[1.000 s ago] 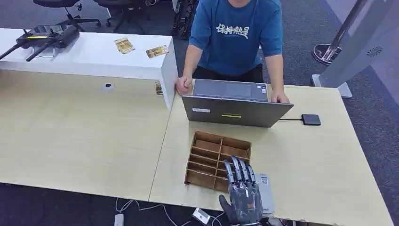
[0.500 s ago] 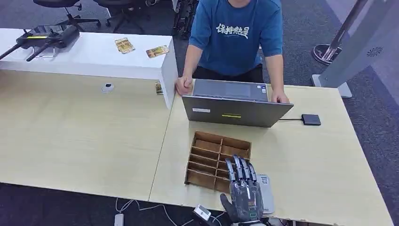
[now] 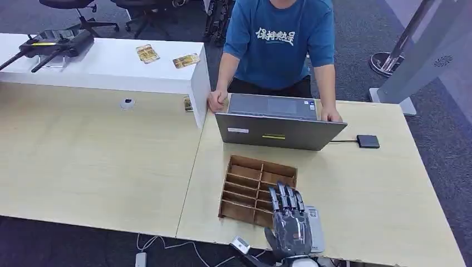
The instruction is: Pass the card to the sensor for recognition and then transmit it.
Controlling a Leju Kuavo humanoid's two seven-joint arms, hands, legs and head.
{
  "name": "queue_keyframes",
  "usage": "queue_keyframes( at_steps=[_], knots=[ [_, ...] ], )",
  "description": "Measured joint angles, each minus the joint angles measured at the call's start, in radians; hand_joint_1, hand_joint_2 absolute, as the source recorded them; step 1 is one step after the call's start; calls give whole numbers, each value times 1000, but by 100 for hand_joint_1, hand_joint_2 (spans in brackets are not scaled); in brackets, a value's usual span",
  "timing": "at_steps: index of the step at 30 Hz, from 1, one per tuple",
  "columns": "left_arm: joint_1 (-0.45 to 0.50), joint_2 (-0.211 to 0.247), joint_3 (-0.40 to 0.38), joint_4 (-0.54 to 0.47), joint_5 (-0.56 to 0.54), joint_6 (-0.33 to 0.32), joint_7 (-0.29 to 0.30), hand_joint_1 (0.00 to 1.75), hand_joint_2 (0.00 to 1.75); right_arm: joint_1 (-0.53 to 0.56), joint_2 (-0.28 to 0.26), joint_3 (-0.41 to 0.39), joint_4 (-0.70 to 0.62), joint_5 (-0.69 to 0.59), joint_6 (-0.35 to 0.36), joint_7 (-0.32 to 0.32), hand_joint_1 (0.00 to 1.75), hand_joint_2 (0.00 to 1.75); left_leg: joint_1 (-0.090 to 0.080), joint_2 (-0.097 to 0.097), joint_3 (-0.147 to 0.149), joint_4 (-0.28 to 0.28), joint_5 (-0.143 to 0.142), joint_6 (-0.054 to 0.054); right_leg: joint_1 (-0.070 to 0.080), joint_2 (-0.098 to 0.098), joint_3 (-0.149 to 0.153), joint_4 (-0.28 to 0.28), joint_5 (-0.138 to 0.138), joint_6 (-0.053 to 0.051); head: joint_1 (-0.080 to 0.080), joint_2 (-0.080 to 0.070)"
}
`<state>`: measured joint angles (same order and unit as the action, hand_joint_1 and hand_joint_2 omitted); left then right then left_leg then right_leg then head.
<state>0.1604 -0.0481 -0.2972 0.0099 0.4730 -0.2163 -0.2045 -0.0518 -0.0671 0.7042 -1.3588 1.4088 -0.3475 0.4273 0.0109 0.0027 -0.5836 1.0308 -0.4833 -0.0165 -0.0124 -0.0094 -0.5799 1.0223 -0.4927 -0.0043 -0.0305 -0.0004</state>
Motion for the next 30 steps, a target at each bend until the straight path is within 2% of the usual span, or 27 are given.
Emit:
queue_keyframes(
  at_steps=[21, 30],
  knots=[
    [0, 0, -2, 0, 9, 0, 2, 0, 0, -4, 0, -2, 17, -15, 5, 1, 0, 175, 0, 0, 0, 0, 0, 0, 0, 0, 0, 0, 0, 0, 0, 0],
    [0, -8, -2, 0, 26, 8, 2, 0, 0, 34, -8, -23, -28, -27, 8, 10, 0, 175, 0, 0, 0, 0, 0, 0, 0, 0, 0, 0, 0, 0, 0, 0]
  ],
)
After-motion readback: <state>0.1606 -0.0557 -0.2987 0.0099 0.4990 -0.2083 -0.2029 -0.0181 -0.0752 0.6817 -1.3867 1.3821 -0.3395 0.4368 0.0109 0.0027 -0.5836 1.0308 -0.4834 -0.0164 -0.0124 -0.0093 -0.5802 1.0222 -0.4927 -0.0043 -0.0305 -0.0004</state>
